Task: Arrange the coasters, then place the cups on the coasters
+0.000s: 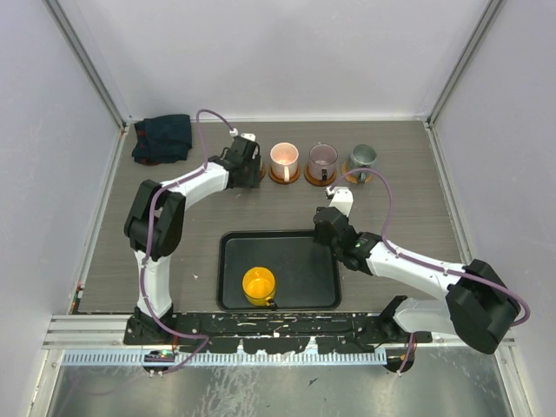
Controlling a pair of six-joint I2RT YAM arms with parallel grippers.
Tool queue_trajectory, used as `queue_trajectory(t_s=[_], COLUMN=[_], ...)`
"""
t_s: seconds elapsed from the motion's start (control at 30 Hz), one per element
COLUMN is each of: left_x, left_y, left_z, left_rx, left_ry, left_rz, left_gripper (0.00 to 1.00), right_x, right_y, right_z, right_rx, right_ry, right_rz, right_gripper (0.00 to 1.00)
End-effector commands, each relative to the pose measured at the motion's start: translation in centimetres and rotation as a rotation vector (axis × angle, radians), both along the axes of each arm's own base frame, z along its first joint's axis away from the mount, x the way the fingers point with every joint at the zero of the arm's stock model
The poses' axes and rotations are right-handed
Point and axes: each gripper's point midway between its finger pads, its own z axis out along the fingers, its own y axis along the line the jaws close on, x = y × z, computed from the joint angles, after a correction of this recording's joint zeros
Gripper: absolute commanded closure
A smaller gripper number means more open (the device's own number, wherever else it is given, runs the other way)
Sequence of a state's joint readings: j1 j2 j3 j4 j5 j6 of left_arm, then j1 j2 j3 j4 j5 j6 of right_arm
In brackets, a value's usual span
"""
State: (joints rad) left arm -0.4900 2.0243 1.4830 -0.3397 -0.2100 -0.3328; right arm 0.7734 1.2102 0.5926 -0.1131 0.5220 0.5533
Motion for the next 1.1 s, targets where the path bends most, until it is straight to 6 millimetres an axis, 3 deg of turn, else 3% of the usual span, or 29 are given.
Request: queue_trajectory(t_s=[0.0, 0.73, 1.07], left_x=[1.3, 0.2, -0.6], left_y=[-0.8, -2.1, -1.1], left_z=[4.1, 3.6, 3.1], left_rx=[-0.058, -0.065, -0.032], left_ry=[-0.11, -0.095, -0.09], left_rz=[0.011, -0.022, -0.003], left_gripper=[0.45, 0.42, 0.36], right_x=[0.5, 0.1, 0.1], right_y=[0.7, 0.6, 0.8], right_z=[1.7, 1.6, 1.6], right_rx=[0.066, 0.087, 0.091], right_ry=[-0.056, -0.051, -0.048], right_rz=[-0.014, -0.012, -0.006], right_gripper=[0.56, 0.57, 0.56])
